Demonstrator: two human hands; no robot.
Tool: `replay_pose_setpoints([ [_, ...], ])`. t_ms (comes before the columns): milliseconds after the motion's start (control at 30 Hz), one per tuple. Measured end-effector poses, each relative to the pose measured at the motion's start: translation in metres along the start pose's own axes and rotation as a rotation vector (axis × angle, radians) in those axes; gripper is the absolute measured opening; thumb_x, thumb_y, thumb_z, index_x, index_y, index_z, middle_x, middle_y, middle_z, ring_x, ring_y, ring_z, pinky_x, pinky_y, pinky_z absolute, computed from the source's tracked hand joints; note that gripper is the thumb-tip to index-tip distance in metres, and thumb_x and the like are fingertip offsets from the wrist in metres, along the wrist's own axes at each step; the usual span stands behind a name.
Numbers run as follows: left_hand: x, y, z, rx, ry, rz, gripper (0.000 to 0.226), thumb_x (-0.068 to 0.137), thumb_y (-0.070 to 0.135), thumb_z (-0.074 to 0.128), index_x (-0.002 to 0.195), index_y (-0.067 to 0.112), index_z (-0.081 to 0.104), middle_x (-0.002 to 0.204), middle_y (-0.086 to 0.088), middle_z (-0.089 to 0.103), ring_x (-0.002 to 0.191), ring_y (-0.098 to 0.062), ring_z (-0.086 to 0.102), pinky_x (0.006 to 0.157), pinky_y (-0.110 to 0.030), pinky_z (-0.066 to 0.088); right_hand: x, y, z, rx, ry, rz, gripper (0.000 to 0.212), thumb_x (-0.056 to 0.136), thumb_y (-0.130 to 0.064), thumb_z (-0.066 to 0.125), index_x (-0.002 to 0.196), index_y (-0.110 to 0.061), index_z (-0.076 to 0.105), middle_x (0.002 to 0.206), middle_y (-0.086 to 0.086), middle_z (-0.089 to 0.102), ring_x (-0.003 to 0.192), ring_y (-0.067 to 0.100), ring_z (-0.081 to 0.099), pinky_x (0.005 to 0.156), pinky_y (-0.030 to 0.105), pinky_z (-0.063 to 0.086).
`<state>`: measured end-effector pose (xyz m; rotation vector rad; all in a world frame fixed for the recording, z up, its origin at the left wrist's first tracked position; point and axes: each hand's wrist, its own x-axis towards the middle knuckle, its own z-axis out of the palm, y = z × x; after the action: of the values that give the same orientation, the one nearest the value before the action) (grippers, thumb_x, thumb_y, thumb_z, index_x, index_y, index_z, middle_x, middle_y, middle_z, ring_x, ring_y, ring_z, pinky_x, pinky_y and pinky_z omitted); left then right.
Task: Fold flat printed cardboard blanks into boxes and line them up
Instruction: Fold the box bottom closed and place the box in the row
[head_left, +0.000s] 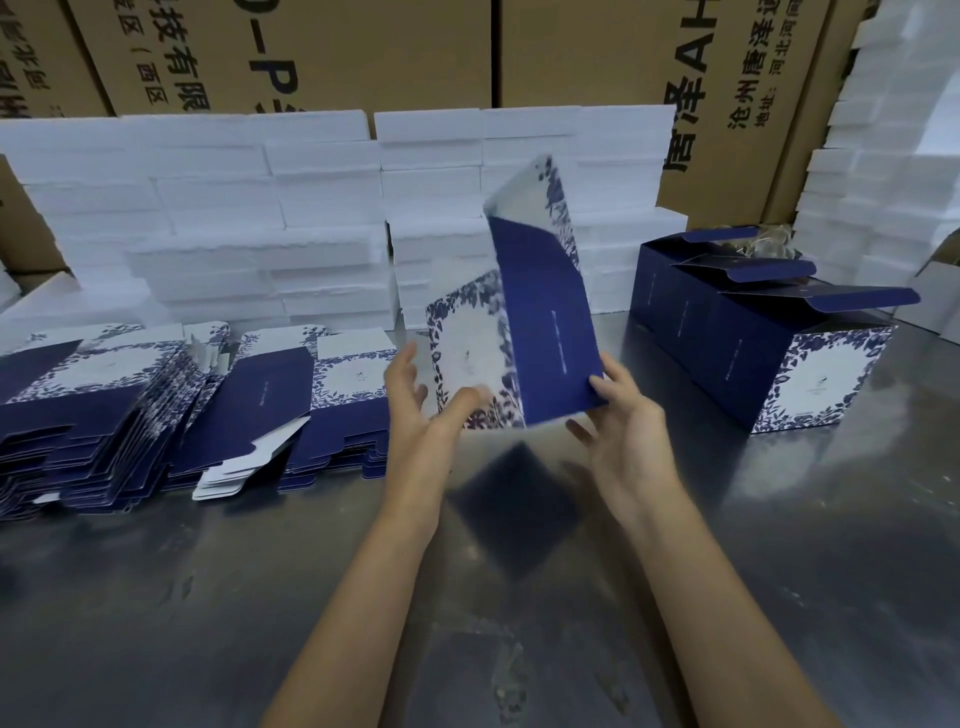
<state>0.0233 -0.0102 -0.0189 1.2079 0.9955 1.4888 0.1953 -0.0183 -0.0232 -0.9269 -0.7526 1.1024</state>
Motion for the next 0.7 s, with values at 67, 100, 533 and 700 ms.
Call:
replay_pose_setpoints([
  [67,0.001,0.002,-0.002,-0.057,-0.029,-0.027,0.088,0.067,0.029,0.077,0.140,0.054,0.034,0.140,0.015,0.047,0.124,0.007,0.049,0.091,-0.017,0.038,0.000,-0.001,-0.001,-0.126,0.050,0.002,0.042,0.100,-0.005,0.042,0.125,-0.030,0.063,0.130,-0.007,0.067,0.126,0.013,0.057,0.103,0.036,0.040],
  [100,0.001,0.002,-0.003,-0.062,-0.042,-0.035,0.090,0.066,0.027,0.076,0.142,0.052,0.034,0.138,0.012,0.051,0.118,0.005,0.055,0.086,-0.015,0.043,0.001,-0.002,0.000,-0.198,0.084,0.008,0.042,0.101,-0.004,0.041,0.124,-0.031,0.064,0.128,-0.010,0.066,0.122,0.007,0.058,0.098,0.029,0.042],
  [533,-0.002,0.019,0.008,0.070,-0.027,-0.014,0.032,0.098,0.060,0.038,0.125,0.063,0.055,0.134,0.017,0.060,0.125,-0.008,0.057,0.104,-0.041,0.049,-0.010,-0.002,0.014,-0.264,-0.033,-0.078,0.080,0.070,-0.082,0.068,0.140,-0.046,0.053,0.144,-0.013,0.059,0.134,0.014,0.055,0.117,0.049,0.040],
  [700,-0.011,0.022,0.010,0.147,-0.020,0.082,0.020,0.101,0.032,0.054,0.107,0.040,0.072,0.120,0.016,0.068,0.111,0.001,0.060,0.098,-0.027,0.047,-0.015,-0.001,0.017,-0.304,0.069,-0.148,0.061,0.073,-0.067,0.070,0.129,-0.048,0.056,0.138,-0.004,0.061,0.123,0.019,0.063,0.107,0.050,0.050],
])
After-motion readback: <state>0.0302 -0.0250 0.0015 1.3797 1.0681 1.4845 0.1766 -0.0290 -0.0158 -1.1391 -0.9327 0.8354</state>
